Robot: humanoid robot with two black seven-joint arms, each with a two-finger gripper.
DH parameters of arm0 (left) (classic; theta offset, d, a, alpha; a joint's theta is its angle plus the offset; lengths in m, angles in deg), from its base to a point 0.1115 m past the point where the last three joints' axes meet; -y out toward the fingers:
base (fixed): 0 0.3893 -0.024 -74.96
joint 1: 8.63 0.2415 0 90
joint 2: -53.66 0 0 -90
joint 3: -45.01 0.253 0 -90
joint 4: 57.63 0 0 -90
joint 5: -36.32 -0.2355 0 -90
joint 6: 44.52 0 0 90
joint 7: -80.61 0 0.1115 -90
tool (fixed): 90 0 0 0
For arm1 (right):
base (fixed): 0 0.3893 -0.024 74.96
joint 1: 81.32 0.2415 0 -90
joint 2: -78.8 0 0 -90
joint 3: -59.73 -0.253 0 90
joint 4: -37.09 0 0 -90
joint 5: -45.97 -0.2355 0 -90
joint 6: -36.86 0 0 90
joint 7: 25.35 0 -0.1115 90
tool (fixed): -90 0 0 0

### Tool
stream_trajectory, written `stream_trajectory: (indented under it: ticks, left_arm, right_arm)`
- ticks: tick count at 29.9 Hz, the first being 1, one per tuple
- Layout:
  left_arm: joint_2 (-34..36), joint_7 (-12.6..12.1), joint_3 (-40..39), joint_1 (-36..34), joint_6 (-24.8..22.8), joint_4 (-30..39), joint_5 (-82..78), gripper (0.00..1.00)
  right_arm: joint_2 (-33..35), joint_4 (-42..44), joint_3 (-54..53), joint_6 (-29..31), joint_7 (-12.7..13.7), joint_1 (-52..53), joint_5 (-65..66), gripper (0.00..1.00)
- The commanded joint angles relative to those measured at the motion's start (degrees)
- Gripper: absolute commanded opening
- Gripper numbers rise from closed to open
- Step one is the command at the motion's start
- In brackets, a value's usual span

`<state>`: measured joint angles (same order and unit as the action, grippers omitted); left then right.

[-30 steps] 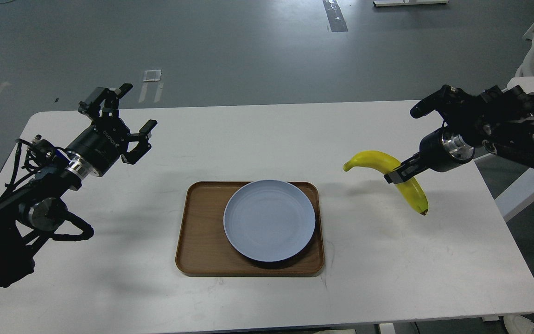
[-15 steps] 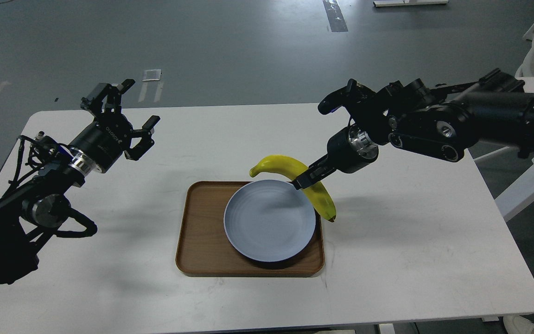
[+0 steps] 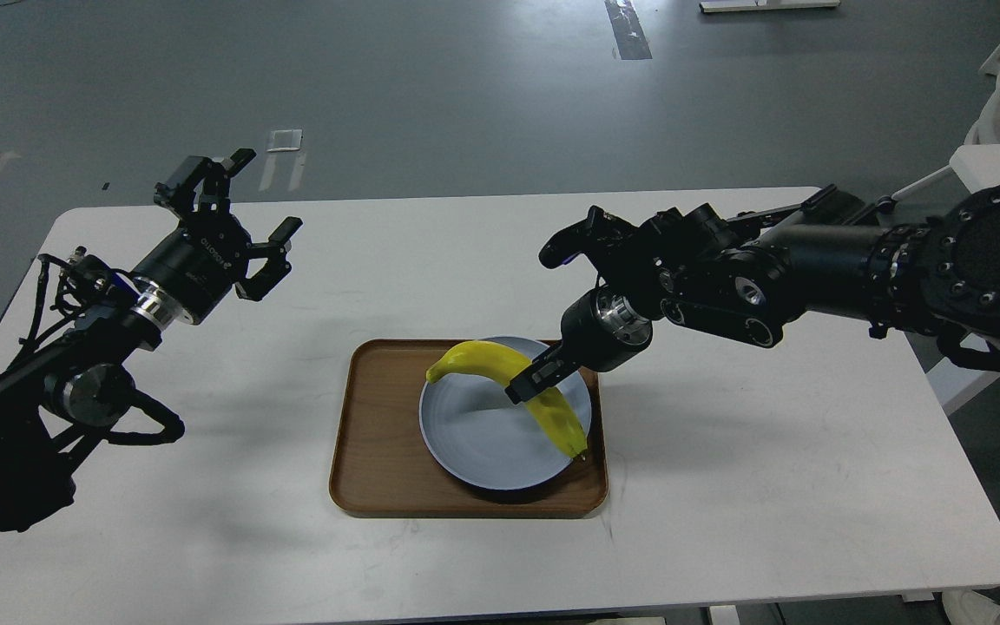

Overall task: Place banana on plate with both arms
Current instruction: 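Lower the banana onto the blue plate with the right gripper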

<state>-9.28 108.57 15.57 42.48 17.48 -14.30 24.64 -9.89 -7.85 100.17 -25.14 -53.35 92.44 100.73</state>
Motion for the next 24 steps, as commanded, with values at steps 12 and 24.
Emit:
stream_trajectory:
  ticks: [12, 24]
  left_arm:
    - [-0.1, 0.0, 0.1, 0.0, 0.0, 0.0, 0.0, 0.98]
    - [0.5, 0.0, 0.0, 0.0, 0.0, 0.0, 0.0, 0.98]
  right_arm:
    - [-0.6, 2.4, 0.0, 0.0, 0.0, -0.6, 0.0, 0.57]
    - [4.4, 4.8, -4.8, 0.0, 0.0, -0.4, -7.6, 0.99]
